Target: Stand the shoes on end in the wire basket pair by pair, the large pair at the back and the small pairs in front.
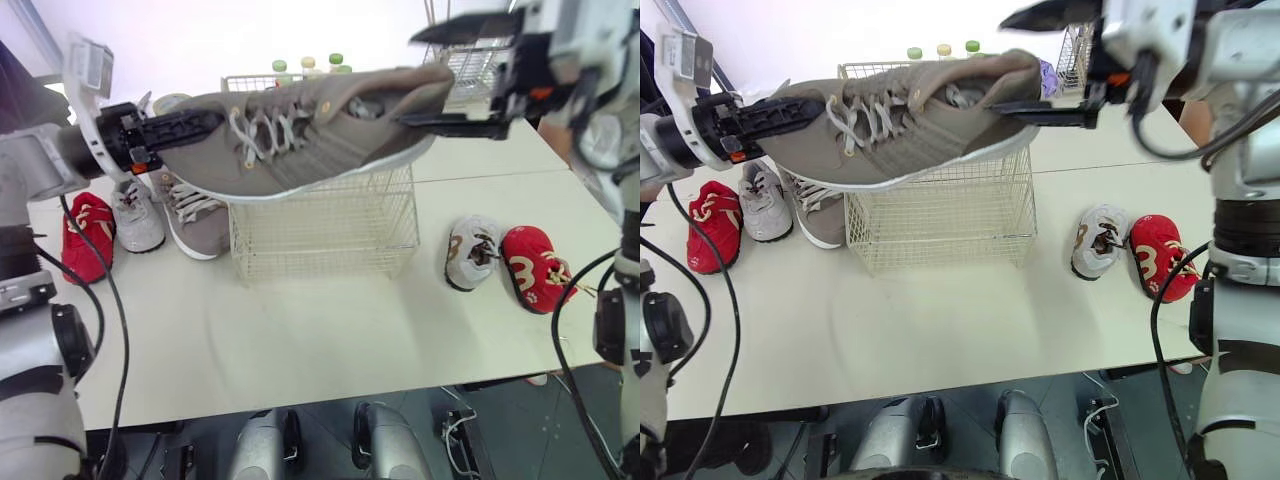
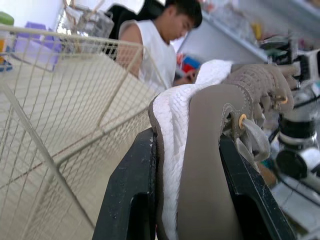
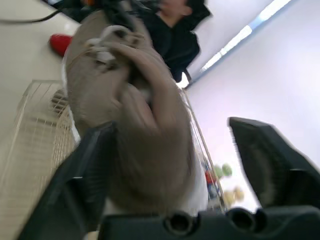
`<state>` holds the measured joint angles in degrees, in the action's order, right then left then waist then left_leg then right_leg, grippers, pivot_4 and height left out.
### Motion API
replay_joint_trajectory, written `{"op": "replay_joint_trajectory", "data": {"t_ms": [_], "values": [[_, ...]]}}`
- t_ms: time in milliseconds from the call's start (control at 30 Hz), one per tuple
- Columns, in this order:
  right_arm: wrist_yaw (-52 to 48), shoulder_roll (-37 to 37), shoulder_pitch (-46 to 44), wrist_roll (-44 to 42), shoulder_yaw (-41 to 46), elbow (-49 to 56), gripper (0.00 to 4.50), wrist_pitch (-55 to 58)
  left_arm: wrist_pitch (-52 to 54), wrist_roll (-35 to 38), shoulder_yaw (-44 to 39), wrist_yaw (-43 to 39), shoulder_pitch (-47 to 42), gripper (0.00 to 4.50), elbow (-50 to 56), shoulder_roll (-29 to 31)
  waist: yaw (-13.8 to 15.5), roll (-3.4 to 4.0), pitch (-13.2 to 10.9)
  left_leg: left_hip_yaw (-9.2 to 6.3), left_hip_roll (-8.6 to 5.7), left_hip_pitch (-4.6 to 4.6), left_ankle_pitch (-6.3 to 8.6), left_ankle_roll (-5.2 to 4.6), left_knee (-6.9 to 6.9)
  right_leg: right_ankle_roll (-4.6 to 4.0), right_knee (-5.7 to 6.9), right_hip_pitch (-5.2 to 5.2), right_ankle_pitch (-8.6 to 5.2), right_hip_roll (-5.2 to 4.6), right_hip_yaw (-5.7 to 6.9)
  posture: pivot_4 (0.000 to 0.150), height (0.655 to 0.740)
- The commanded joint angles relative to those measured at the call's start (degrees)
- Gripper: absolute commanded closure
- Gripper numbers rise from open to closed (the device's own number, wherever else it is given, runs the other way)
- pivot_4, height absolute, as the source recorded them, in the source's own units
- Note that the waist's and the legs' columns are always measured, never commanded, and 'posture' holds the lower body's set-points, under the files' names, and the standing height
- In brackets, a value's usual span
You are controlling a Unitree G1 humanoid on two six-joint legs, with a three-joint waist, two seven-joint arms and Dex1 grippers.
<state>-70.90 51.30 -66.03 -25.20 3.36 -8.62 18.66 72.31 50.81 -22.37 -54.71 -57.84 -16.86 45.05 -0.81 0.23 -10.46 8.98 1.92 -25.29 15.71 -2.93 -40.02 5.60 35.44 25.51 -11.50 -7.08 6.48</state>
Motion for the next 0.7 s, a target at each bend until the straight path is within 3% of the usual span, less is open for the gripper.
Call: {"op": "replay_joint_trajectory", "data": {"t_ms": [33, 200, 267, 433, 700], "values": [[7.45, 2.78, -0.80, -7.90, 8.41, -1.30, 0.03, 19.13, 0.05, 9.73, -12.68, 6.58, -2.31, 3.75, 2.39, -3.25, 0.03, 0.00, 0.00, -0.02, 0.00, 0.00, 0.00, 0.00, 0.01, 0.00, 0.00, 0.00, 0.00, 0.00, 0.00, 0.150, 0.7400], [21.45, -1.86, 3.80, -22.61, 22.09, 1.38, 0.03, 44.13, -2.66, 17.91, -20.80, 17.94, 0.57, 3.75, 8.79, -10.53, 0.05, -0.06, 0.04, -0.13, 0.05, 0.08, 0.00, 0.01, 0.02, -0.02, -0.01, -0.08, 0.02, -0.04, 0.01, 0.150, 0.7400], [29.43, -8.52, 7.46, -28.67, 27.14, 6.08, 0.03, 49.02, -4.72, 20.95, -21.79, 22.02, 2.59, 3.75, 12.67, -14.44, 0.02, -0.08, 0.06, -0.12, 0.03, 0.20, 0.00, 0.01, 0.03, -0.02, 0.00, -0.20, 0.02, -0.06, 0.01, 0.150, 0.7400], [41.24, -22.48, 8.83, -39.10, 28.40, 16.59, 0.03, 49.37, -9.38, 25.67, -19.82, 27.70, 5.81, 3.75, 18.17, -20.92, 0.08, -0.03, 0.04, -0.08, 0.00, 0.30, -0.03, 0.05, 0.02, -0.03, 0.35, -0.18, 0.04, -0.09, -0.03, 0.150, 0.7400], [45.64, -30.81, 7.24, -40.27, 21.81, 17.45, 0.03, 41.51, -14.41, 27.24, -14.52, 29.40, 8.59, 3.75, 19.87, -23.68, 0.19, -0.09, 0.08, -0.09, -0.08, 0.28, -0.02, 0.05, 0.01, -0.03, 0.48, -0.18, 0.03, -0.08, -0.02, 0.150, 0.7400]]}}
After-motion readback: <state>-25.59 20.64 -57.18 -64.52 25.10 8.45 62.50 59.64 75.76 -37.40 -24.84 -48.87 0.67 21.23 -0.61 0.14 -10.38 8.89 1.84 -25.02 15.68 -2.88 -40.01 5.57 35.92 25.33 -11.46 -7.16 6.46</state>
